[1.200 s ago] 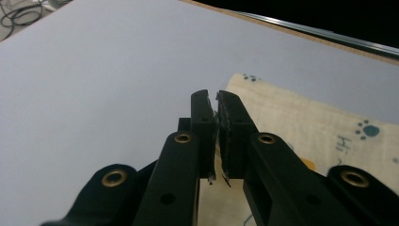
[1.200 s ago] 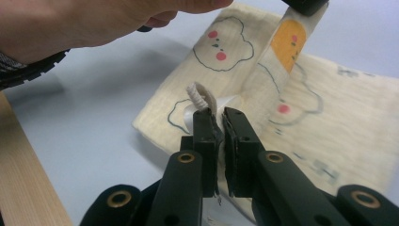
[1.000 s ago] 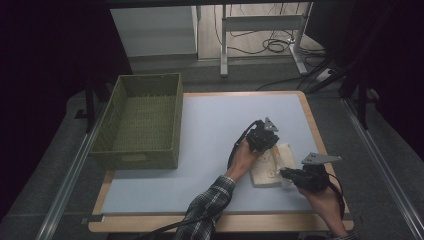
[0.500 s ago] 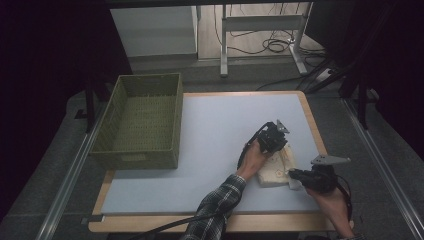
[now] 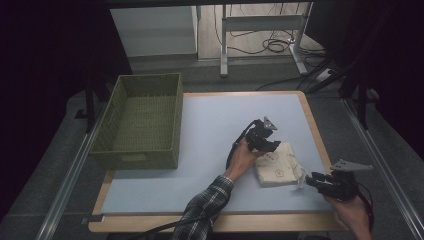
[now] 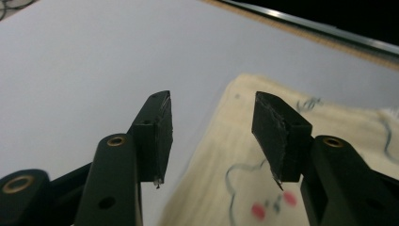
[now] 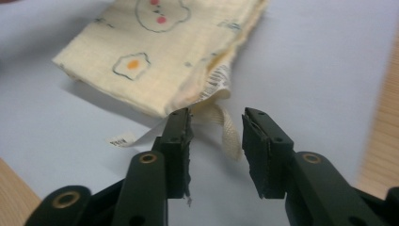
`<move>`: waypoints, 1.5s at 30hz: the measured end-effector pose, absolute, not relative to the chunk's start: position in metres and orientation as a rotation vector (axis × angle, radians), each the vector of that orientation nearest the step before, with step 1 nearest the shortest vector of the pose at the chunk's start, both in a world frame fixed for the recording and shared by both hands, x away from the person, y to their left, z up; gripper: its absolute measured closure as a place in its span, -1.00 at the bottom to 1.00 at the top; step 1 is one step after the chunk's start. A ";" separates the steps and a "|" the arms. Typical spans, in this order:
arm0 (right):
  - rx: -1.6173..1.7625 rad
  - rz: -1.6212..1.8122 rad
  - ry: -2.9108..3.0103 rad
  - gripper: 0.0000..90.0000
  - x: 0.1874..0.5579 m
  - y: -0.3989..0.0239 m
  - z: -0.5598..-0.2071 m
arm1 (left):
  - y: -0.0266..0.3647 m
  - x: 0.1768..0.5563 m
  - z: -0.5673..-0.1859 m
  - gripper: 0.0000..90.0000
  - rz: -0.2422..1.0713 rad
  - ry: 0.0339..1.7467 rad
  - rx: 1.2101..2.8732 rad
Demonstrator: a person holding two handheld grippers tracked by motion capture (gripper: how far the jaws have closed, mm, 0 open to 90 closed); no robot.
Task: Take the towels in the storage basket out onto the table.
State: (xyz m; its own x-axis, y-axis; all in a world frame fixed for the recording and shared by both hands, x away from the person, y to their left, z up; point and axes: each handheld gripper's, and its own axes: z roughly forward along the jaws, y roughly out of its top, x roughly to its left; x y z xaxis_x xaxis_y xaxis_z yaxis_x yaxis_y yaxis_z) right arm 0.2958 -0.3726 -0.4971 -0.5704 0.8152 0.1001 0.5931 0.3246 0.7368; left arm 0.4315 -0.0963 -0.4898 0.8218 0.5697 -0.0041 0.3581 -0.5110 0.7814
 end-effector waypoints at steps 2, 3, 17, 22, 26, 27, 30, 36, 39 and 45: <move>1.271 1.097 2.288 0.34 0.294 -0.378 -0.492 | -0.088 0.429 -0.490 0.04 0.326 0.684 2.175; 1.275 1.103 2.280 0.33 0.294 -0.380 -0.489 | -0.084 0.429 -0.490 0.04 0.322 0.689 2.177; 1.248 0.988 2.340 0.28 0.338 -0.335 -0.494 | -0.051 0.431 -0.518 0.10 0.339 0.819 2.247; 1.271 0.968 2.368 0.24 0.338 -0.333 -0.501 | -0.047 0.430 -0.518 0.11 0.346 0.815 2.255; 1.291 0.951 2.384 0.07 0.338 -0.334 -0.504 | -0.044 0.431 -0.516 0.04 0.323 0.830 2.232; 1.296 0.949 2.383 0.03 0.339 -0.334 -0.506 | -0.043 0.432 -0.517 0.00 0.314 0.842 2.235; 1.301 0.935 2.403 -0.03 0.340 -0.332 -0.511 | -0.043 0.438 -0.521 -0.09 0.265 0.867 2.265; 1.294 0.888 2.446 0.25 0.336 -0.321 -0.508 | -0.043 0.447 -0.519 -0.14 0.184 0.882 2.314; 1.339 0.903 2.487 0.57 0.338 -0.319 -0.507 | -0.045 0.446 -0.516 -0.05 0.179 0.869 2.365; 1.363 0.976 2.518 0.81 0.339 -0.321 -0.508 | -0.050 0.446 -0.511 0.23 0.141 0.867 2.414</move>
State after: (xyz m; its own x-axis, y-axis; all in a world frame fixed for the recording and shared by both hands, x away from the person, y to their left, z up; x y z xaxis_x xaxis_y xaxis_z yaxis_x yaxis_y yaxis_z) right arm 0.3387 -0.3208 -0.5081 -0.5882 0.7854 0.1928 0.7103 0.3877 0.5876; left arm 0.4457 -0.0496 -0.5113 0.7846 0.6138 -0.0877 0.5542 -0.6309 0.5430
